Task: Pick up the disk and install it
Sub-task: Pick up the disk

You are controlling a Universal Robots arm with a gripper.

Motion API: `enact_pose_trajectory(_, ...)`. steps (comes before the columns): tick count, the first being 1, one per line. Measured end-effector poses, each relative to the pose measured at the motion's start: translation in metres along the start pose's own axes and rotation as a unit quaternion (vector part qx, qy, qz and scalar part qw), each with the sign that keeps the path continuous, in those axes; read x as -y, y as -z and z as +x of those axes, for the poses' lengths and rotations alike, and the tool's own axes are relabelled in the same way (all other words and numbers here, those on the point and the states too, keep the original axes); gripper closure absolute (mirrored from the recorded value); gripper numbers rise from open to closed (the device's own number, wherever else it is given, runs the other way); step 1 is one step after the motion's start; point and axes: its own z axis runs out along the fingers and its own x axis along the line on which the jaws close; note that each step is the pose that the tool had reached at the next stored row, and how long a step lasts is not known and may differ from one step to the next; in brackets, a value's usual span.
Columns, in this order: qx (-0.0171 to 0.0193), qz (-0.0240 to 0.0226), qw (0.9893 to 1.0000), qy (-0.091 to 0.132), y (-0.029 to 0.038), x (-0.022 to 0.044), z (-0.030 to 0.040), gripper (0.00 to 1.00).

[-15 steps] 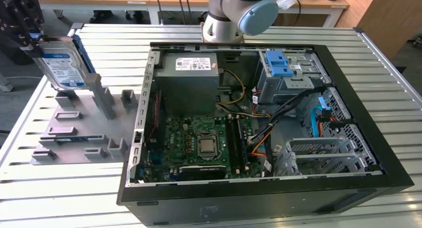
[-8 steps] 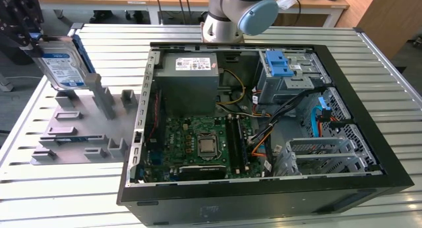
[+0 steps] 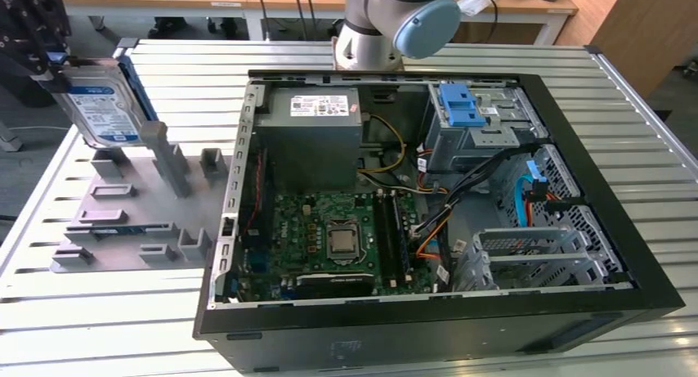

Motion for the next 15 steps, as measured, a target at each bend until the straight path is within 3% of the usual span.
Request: enact_pose_trajectory(15,0.0,0.0,1.0,0.0,0.0066,-0.0001,-0.0001,0.64)
